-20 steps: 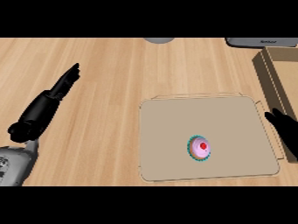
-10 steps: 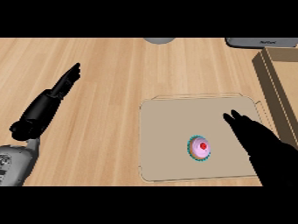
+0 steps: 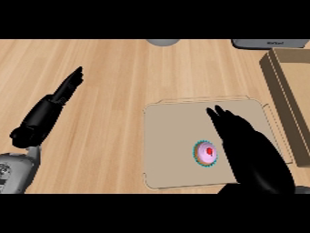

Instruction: Pick the cupcake from the tray and place it in the cardboard box

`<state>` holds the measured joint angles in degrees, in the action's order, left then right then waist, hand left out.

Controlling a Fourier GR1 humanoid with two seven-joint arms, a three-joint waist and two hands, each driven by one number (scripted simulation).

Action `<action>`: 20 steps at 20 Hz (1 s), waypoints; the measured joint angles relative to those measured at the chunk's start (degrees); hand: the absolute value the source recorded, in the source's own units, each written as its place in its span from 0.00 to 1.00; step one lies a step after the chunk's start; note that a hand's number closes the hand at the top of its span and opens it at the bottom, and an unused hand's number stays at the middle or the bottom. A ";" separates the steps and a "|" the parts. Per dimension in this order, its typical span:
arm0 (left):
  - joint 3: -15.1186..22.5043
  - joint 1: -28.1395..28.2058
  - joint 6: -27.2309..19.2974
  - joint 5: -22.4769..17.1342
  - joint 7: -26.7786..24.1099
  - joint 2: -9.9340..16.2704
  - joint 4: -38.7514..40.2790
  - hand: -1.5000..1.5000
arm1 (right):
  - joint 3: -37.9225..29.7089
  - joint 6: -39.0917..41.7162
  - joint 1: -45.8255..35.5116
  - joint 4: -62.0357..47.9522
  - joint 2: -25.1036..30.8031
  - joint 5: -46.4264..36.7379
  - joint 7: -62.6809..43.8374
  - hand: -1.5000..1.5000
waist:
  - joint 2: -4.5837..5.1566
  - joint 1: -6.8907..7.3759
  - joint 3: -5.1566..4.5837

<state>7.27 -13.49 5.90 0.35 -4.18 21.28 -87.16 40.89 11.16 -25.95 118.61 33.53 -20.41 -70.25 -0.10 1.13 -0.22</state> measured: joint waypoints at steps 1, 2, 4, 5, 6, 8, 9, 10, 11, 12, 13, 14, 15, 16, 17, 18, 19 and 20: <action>-0.14 0.09 0.15 -0.07 0.41 0.15 -0.38 0.50 | 0.57 -0.02 -0.38 -0.72 -0.82 -0.75 -0.25 0.00 | -0.04 -0.11 0.01; -0.09 -0.16 -0.22 0.22 0.40 -0.28 0.00 0.50 | 0.96 0.00 -1.02 -1.73 -1.83 -1.26 -0.40 0.00 | -0.03 -0.28 0.02; -0.04 0.50 -0.46 0.59 0.09 -0.63 -0.05 0.50 | 1.36 0.23 -1.80 -2.71 -3.22 -1.96 -0.65 0.00 | -0.07 -0.51 0.04; 0.21 0.33 -0.68 0.93 0.14 -1.01 0.08 0.50 | 1.51 0.31 -2.31 -4.17 -4.02 -2.30 -0.52 0.00 | -0.05 -0.56 0.04; -0.10 0.40 -0.50 0.87 -0.24 -0.87 0.29 0.50 | 1.81 0.44 -2.68 -5.19 -4.61 -2.75 -0.42 0.00 | -0.03 -0.60 0.05; -0.44 1.03 -0.32 0.80 -0.42 -0.69 -0.23 0.50 | 1.82 0.70 -2.62 -7.23 -5.14 -3.20 0.21 0.00 | -0.04 -0.62 0.07; -0.65 0.55 -0.10 0.65 0.21 -0.63 -0.16 0.50 | 2.05 0.84 -2.67 -7.77 -5.64 -3.53 0.23 0.00 | -0.05 -0.76 0.09; -0.84 0.52 0.08 0.61 0.03 -0.56 -0.11 0.50 | 2.30 1.01 -2.83 -8.35 -6.14 -3.87 0.16 0.00 | -0.06 -0.82 0.09; -0.64 0.99 -0.17 0.92 0.12 -0.78 -0.50 0.50 | 2.22 1.18 -2.87 -9.03 -6.29 -4.14 0.25 0.00 | -0.08 -0.82 0.10; -0.75 1.15 -0.24 1.12 -0.30 -0.82 -0.33 0.50 | 2.48 1.31 -2.58 -9.28 -6.53 -4.55 0.28 0.00 | -0.09 -0.93 0.10; -0.74 1.72 -0.37 1.24 -0.45 -0.93 -0.63 0.50 | 2.56 1.37 -2.31 -10.47 -6.61 -5.13 0.64 0.00 | -0.09 -0.87 0.10; -0.93 1.42 -0.37 1.25 -0.07 -0.96 -0.59 0.50 | 2.64 1.46 -1.85 -10.52 -6.65 -5.62 0.78 0.00 | -0.08 -1.02 0.11; -1.09 1.11 -0.31 1.19 0.17 -1.02 -0.63 0.50 | 2.83 1.51 -1.86 -11.01 -7.33 -6.25 0.66 0.00 | -0.09 -1.06 0.12; -1.33 0.70 -0.10 1.04 0.45 -0.97 -0.71 0.50 | 2.41 1.71 -1.94 -11.70 -7.50 -6.43 0.98 0.00 | -0.07 -1.08 0.12; -1.64 0.51 0.01 0.94 0.36 -0.99 -0.40 0.50 | 2.69 1.76 -1.75 -12.36 -8.20 -7.05 1.05 0.00 | -0.05 -1.11 0.13; -1.84 0.34 0.02 1.16 -0.06 -1.03 0.12 0.50 | 2.72 1.75 -1.48 -13.27 -8.74 -7.78 1.49 0.00 | -0.02 -1.13 0.14; -1.76 1.19 0.03 1.27 -0.22 -1.16 -0.44 0.50 | 2.80 1.79 -0.59 -12.92 -9.01 -8.19 1.67 0.00 | -0.04 -1.13 0.15; -1.62 1.60 0.14 1.48 -0.83 -1.38 -0.19 0.50 | 2.42 1.98 -0.79 -13.88 -9.86 -8.21 2.01 0.00 | -0.02 -1.08 0.15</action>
<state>5.65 -11.90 6.04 1.83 -5.02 19.90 -87.35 43.31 13.15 -26.74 104.73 23.67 -28.61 -68.24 -0.12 0.05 -0.07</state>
